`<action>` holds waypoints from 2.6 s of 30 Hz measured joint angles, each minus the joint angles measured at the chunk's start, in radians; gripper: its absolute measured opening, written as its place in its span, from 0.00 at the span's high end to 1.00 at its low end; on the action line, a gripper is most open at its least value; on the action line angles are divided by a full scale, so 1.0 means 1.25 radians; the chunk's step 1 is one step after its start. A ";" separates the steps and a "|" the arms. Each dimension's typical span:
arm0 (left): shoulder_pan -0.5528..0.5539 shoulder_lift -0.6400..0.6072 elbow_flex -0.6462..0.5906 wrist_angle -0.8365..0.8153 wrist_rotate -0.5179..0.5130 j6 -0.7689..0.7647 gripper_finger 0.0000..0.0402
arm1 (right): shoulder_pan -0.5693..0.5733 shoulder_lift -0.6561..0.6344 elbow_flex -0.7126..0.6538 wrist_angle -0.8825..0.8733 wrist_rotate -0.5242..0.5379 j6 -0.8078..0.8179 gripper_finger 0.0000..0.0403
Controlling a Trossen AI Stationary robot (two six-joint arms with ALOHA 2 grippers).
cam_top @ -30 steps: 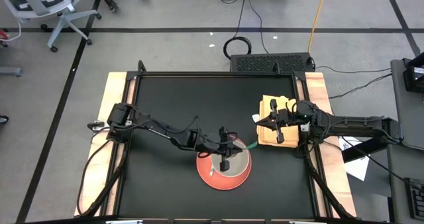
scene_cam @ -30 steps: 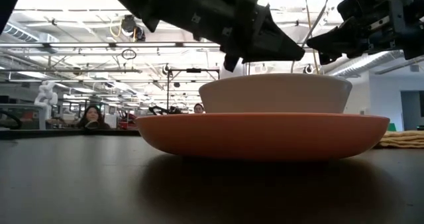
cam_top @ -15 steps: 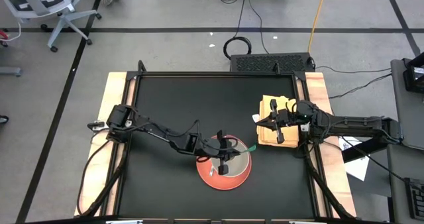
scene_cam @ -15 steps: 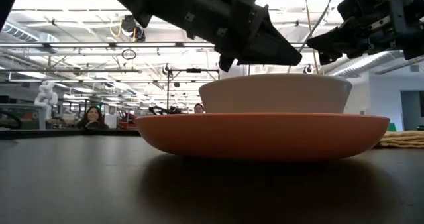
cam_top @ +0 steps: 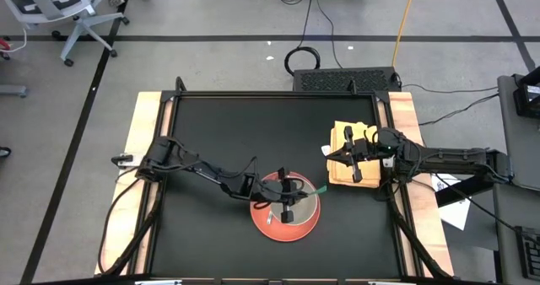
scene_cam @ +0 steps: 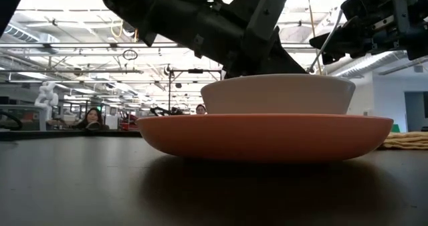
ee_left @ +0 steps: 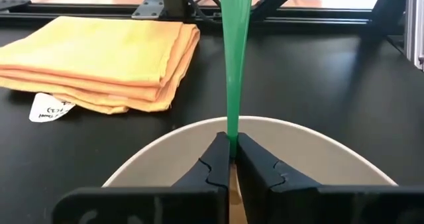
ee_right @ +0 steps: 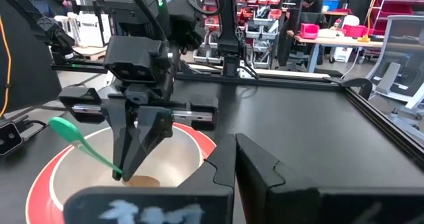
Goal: Set table place
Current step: Put the green spoon into the white bowl, then return to Home Position
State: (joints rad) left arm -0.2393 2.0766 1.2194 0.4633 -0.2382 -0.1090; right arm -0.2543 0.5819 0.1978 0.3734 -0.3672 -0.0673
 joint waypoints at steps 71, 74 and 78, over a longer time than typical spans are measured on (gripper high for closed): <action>-0.055 0.028 0.003 0.051 -0.020 0.138 0.63 | 0.000 -0.012 0.000 0.104 -0.001 0.030 1.00; -0.063 0.002 0.003 0.047 -0.039 0.154 0.62 | 0.000 -0.012 0.000 0.098 -0.001 0.029 1.00; -0.070 -0.055 0.003 -0.005 -0.047 0.193 0.61 | 0.001 -0.012 0.000 0.094 -0.001 0.030 1.00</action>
State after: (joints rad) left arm -0.3266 2.0083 1.2232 0.4575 -0.2966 0.1325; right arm -0.2535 0.5674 0.1982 0.4905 -0.3687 -0.0302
